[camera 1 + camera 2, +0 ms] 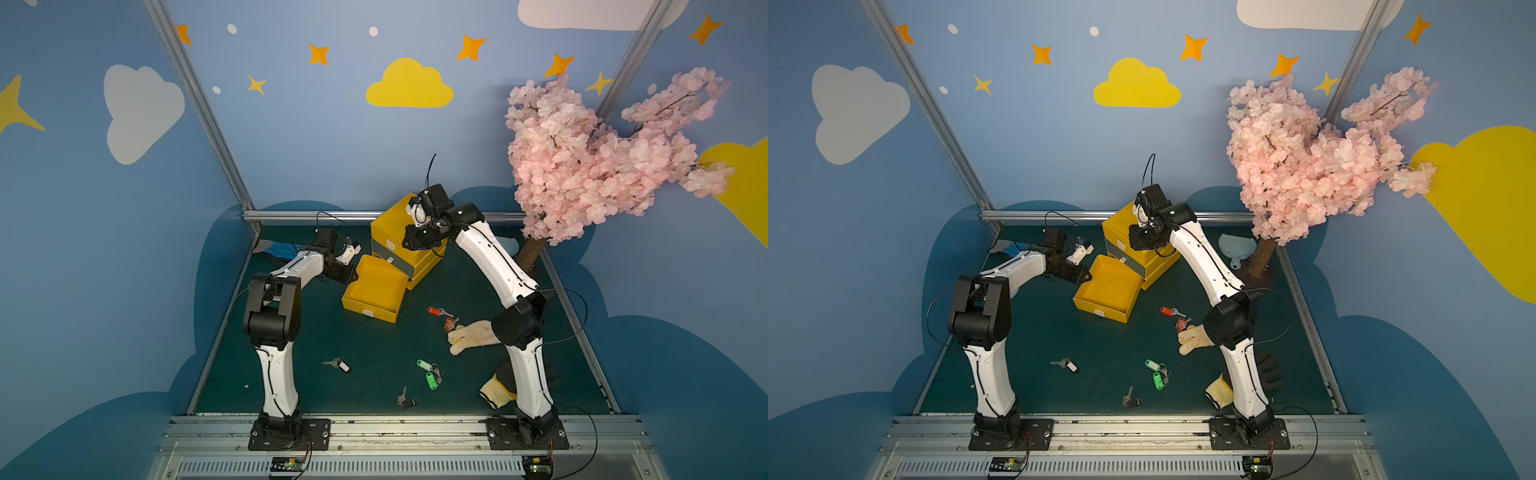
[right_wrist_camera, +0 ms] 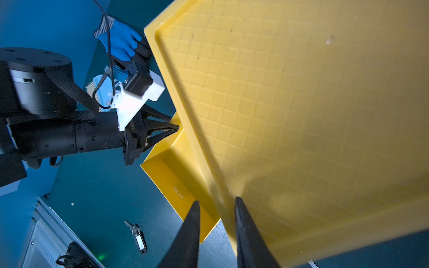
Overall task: Take the keys out of the drawer
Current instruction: Adjust the drawer in the storage box.
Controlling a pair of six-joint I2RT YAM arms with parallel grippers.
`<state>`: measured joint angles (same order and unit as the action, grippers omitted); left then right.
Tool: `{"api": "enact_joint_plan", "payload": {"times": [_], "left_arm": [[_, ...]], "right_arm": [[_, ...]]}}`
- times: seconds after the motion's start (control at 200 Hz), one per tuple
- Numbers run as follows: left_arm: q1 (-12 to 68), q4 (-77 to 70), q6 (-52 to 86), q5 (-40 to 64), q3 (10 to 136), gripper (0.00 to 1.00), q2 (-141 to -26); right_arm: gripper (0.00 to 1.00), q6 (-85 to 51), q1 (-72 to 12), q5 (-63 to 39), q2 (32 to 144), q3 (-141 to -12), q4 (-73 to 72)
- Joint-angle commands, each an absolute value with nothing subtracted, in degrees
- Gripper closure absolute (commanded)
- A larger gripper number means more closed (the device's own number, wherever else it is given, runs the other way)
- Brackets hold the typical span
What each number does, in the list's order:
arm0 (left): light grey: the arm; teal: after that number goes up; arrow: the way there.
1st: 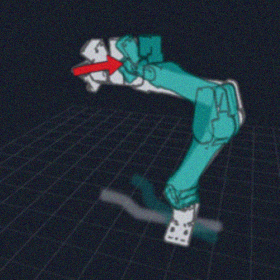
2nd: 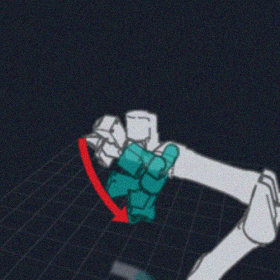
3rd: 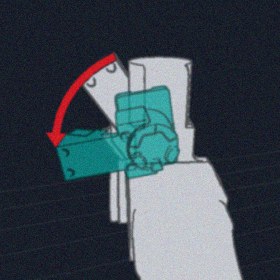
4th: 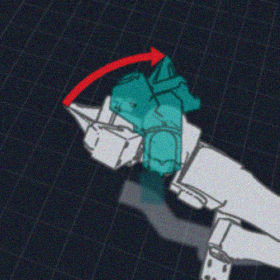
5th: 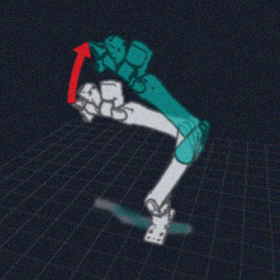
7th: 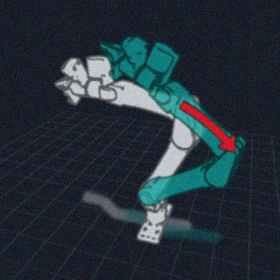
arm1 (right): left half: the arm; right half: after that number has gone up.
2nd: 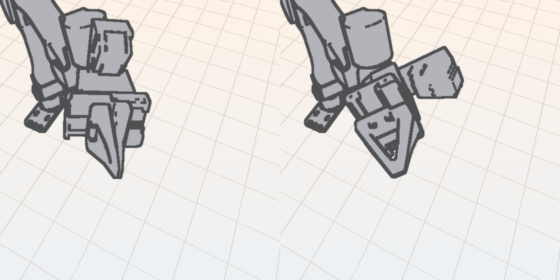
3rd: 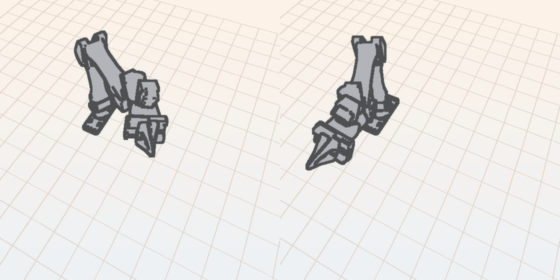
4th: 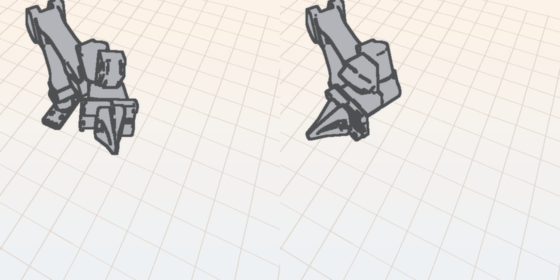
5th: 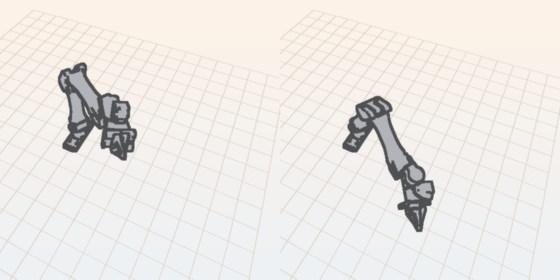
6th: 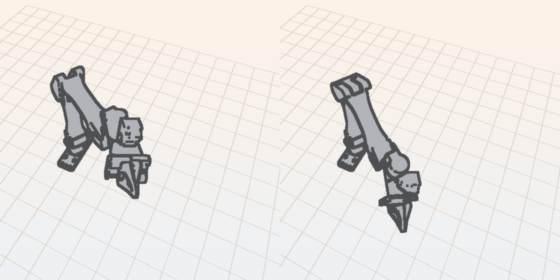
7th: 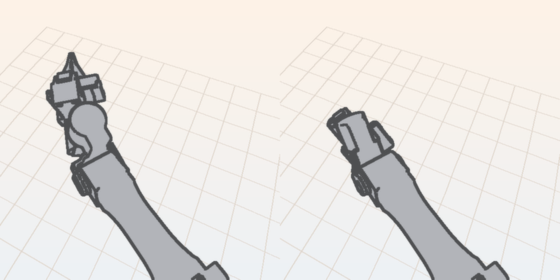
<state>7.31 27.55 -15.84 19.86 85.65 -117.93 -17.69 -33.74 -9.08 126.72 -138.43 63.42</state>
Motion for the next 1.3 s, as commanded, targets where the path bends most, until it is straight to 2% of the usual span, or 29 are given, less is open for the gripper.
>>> {"api": "enact_joint_plan", "payload": {"times": [0.0,0.305,0.686,0.826,0.901,1.061,1.292], "left_arm": [[7.56,28.18,-21.17,20.93,86.98,0.83,-118.79],[7.56,27.2,-26.56,20.44,88.96,0.87,-119.01],[8.0,19.98,-14.59,21.67,90.01,0.87,-120.99],[8.02,20.3,-13.33,19.87,90.35,0.83,-120.93],[7.79,20.44,-11.23,19.29,90.43,0.75,-120.44],[4.93,20.75,0.24,18.71,86.99,0.61,-113.9],[2.56,27.26,13.93,15.93,72.33,0.64,-95.03]], "right_arm": [[0.72,-17.56,-33.37,-7.06,133.87,-132.8,80.33],[0.72,-17.75,-33.39,-7.77,133.68,-132.62,80.33],[0.72,-18.26,-33.49,-8.22,134.34,-132.62,80.68],[0.72,-18.51,-33.55,-8.17,134.38,-132.67,80.64],[0.72,-18.56,-33.57,-8.65,134.65,-132.8,80.48],[0.72,-18.9,-33.57,-8.96,135.5,-133.81,80.57],[0.72,-18.73,-33.59,-9.89,135.66,-134.21,80.64]]}}
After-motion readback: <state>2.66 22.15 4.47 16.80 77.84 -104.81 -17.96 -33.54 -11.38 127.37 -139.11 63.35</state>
